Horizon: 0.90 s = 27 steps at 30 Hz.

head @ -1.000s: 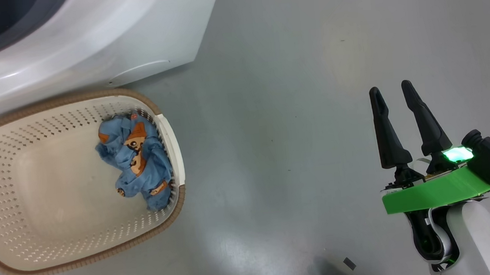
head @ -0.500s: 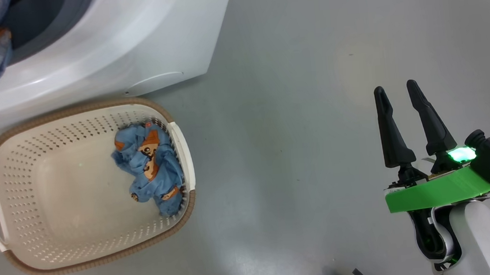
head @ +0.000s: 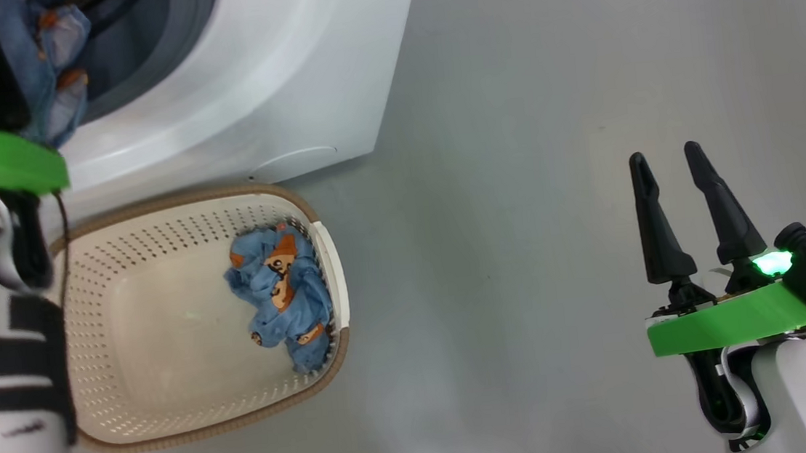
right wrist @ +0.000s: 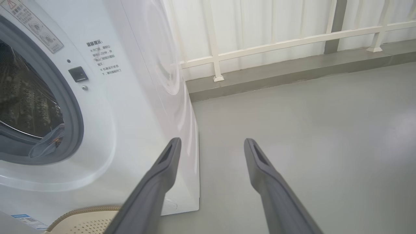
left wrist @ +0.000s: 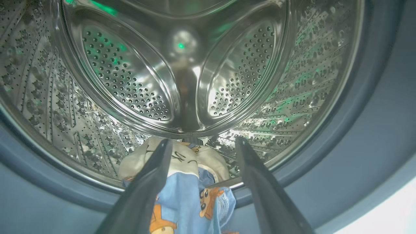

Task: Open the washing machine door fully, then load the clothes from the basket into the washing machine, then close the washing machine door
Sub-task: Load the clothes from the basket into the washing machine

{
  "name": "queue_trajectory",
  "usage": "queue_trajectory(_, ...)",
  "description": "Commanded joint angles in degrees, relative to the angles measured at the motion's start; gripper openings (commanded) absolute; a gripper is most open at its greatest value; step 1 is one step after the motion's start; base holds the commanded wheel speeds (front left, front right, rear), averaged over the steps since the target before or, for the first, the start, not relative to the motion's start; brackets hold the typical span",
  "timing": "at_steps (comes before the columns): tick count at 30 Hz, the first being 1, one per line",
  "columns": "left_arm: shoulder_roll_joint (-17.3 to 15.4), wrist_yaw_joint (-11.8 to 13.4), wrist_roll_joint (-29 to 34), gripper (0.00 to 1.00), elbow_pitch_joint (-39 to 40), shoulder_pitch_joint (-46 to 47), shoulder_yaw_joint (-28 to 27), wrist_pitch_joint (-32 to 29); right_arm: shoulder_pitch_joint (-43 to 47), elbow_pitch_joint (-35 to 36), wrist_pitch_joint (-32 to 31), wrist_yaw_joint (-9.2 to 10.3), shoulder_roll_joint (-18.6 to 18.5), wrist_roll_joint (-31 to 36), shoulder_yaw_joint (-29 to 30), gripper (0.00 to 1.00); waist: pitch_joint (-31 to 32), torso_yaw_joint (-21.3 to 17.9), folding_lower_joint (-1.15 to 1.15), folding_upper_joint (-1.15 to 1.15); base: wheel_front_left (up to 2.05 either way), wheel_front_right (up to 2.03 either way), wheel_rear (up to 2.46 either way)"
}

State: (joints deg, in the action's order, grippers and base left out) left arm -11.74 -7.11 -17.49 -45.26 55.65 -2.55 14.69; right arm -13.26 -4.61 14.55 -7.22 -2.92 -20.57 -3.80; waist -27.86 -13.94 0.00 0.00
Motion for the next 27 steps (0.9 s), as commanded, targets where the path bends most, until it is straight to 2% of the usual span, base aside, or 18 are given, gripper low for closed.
queue_trajectory(1,-1.8,-0.3,0.6,1.00,2.1,-1.5,-1.1,0.3,1.1,1.1,0.4,-0.26,-0.9,0.7,-0.9,1.00,1.4,1.0,0.00,0.00,0.00,0.00,0.00)
queue_trajectory(14,1.5,-0.4,-0.6,1.00,11.3,-17.9,-1.9,0.3,5.3,0.5,0.4,-0.26,-3.7,1.0,0.3,1.00,9.2,4.6,0.00,0.00,0.00,0.00,0.00)
queue_trajectory(27,2.7,-0.4,0.6,1.00,18.0,-31.6,-1.9,0.3,8.8,0.0,0.4,-0.26,-6.3,0.9,0.9,1.00,15.2,7.2,0.00,0.00,0.00,0.00,0.00)
